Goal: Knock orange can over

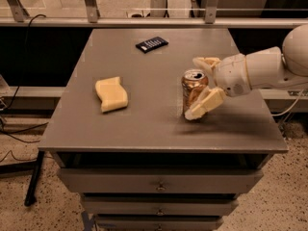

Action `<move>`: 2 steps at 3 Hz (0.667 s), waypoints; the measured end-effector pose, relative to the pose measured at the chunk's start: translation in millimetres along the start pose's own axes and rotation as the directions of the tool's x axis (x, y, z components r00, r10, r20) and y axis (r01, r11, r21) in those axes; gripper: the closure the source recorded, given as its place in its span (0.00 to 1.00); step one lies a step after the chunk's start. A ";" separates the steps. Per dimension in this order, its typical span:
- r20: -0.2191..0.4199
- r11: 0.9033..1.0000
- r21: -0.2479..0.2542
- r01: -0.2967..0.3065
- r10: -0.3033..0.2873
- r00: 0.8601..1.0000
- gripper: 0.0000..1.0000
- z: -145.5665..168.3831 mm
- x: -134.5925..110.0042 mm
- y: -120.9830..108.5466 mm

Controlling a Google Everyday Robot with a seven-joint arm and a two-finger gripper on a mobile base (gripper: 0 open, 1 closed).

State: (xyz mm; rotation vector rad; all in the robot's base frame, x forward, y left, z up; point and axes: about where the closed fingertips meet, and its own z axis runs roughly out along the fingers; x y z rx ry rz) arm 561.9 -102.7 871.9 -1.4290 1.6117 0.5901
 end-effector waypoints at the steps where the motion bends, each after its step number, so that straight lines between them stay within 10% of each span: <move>1: 0.049 1.000 -0.005 0.003 -0.003 0.999 0.00 30.3 -26.6 -17.3; 2: 0.069 1.000 -0.010 0.006 -0.005 0.998 0.00 58.2 -49.9 -34.1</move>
Offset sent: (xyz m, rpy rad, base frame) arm 0.0776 0.1012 0.0306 0.0833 -0.0192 0.0284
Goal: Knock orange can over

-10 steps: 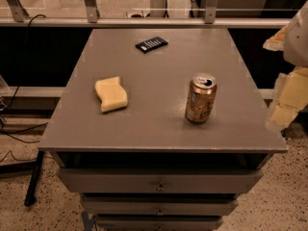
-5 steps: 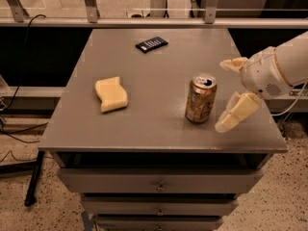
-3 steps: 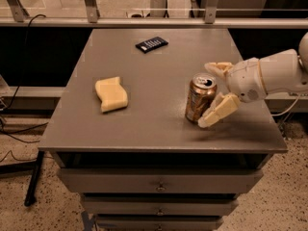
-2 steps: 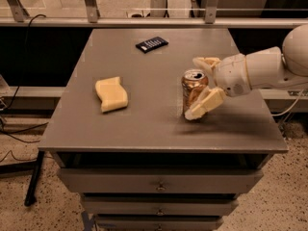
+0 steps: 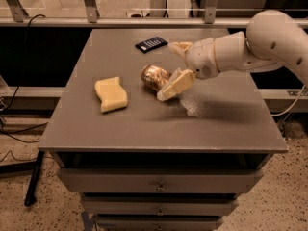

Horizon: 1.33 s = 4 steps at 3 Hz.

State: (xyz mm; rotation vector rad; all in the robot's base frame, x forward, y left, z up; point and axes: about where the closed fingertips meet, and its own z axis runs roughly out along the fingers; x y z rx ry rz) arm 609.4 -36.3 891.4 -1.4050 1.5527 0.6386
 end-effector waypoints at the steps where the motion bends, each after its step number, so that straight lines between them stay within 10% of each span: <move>1: -0.013 1.000 0.008 -0.004 0.004 1.000 0.00 3.7 -4.9 -10.9; 4: -0.167 0.997 0.063 0.051 -0.040 0.985 0.00 -86.6 8.7 -35.0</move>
Offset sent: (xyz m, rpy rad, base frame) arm 0.0176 -0.0394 0.0178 -0.0987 -0.0051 -0.0505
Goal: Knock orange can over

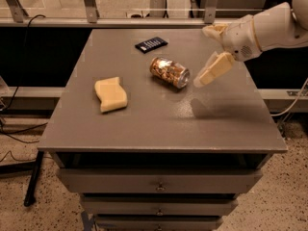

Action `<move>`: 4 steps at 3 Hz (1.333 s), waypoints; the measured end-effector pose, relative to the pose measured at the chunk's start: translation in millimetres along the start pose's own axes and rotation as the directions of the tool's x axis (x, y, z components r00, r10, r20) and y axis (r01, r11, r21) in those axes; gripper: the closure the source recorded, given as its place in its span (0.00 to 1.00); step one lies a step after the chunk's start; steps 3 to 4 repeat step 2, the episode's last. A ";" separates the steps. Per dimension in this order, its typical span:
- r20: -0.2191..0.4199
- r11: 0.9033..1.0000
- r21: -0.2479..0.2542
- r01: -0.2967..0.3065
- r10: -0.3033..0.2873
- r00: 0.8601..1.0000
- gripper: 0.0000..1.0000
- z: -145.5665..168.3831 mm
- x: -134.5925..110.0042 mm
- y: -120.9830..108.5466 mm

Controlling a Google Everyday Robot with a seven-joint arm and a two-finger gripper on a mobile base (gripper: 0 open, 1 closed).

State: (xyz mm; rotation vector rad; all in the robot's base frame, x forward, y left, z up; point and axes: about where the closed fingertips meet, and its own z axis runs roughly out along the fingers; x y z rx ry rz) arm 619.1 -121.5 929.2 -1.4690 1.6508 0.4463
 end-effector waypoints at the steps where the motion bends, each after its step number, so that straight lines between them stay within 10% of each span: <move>1: -0.054 0.999 0.020 0.034 -0.032 0.998 0.00 -43.9 8.5 -5.0; 4: -0.111 0.999 0.022 0.032 -0.030 0.993 0.00 -80.4 21.1 -2.4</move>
Offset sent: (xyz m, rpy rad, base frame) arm -0.0454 -0.1217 0.0447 -0.1782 0.0044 -0.0624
